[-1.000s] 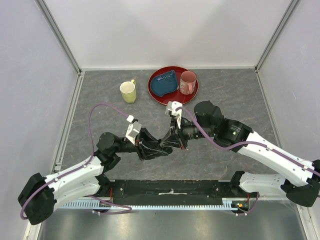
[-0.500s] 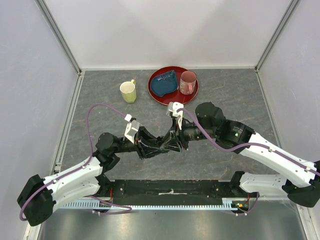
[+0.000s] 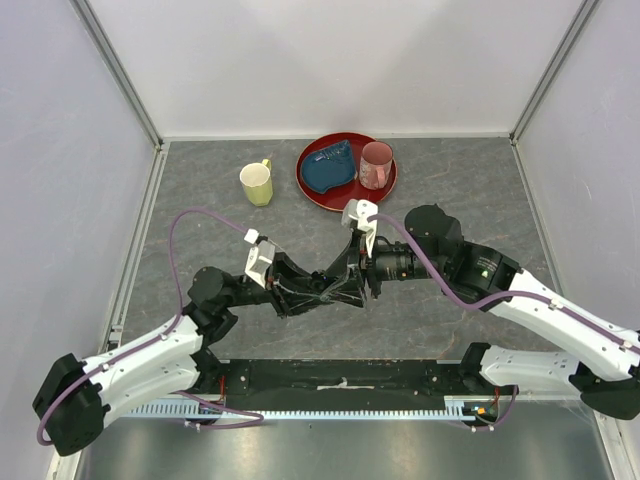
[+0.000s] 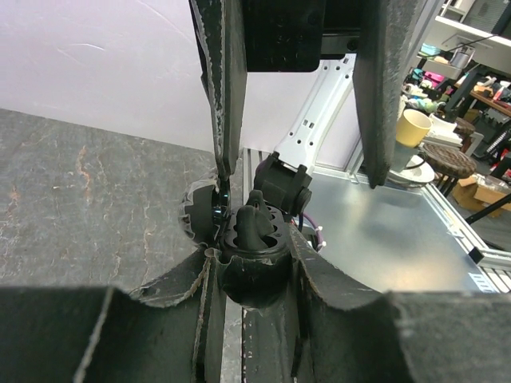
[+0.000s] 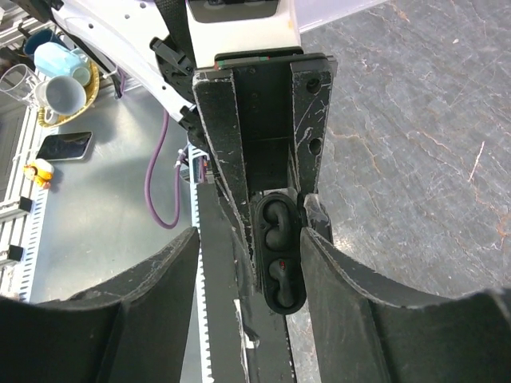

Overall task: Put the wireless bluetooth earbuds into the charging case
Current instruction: Place the earbud in the charging case, then adjust the earbud with the charging case.

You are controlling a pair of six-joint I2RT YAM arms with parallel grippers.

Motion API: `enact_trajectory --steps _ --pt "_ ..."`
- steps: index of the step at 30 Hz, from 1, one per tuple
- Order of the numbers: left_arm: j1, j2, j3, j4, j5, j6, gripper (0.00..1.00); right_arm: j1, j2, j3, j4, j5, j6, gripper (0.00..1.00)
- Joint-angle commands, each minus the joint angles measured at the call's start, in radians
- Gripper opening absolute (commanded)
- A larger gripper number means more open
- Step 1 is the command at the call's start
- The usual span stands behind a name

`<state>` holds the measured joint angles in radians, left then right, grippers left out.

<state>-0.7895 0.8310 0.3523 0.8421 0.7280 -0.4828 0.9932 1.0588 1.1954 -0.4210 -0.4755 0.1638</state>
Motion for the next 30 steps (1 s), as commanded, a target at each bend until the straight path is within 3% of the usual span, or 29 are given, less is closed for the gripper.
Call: enact_trajectory --steps 1,8,12,19,23,26,28,30 --pt "-0.001 -0.024 0.001 0.009 -0.012 0.043 0.02 0.002 -0.032 -0.017 0.085 0.018 -0.009 0.62" --pt "-0.001 -0.059 0.001 -0.032 -0.022 0.062 0.02 0.001 -0.063 -0.042 0.14 0.084 0.016 0.63" --pt "0.001 -0.073 -0.009 -0.032 -0.041 0.067 0.02 0.002 -0.082 -0.049 0.146 0.175 0.04 0.59" --pt "-0.001 -0.081 -0.01 -0.031 -0.068 0.078 0.02 0.001 -0.118 -0.088 0.162 0.288 0.101 0.22" --pt "-0.001 -0.087 -0.013 -0.029 -0.076 0.078 0.02 0.001 -0.14 -0.109 0.165 0.469 0.149 0.19" --pt "-0.001 -0.095 -0.015 -0.031 -0.087 0.082 0.02 0.001 -0.135 -0.112 0.148 0.621 0.209 0.11" --pt "-0.001 -0.099 -0.016 -0.029 -0.094 0.085 0.02 0.001 -0.122 -0.102 0.143 0.599 0.239 0.1" --pt "-0.001 -0.104 -0.016 -0.031 -0.101 0.089 0.02 0.001 -0.091 -0.074 0.148 0.478 0.237 0.13"
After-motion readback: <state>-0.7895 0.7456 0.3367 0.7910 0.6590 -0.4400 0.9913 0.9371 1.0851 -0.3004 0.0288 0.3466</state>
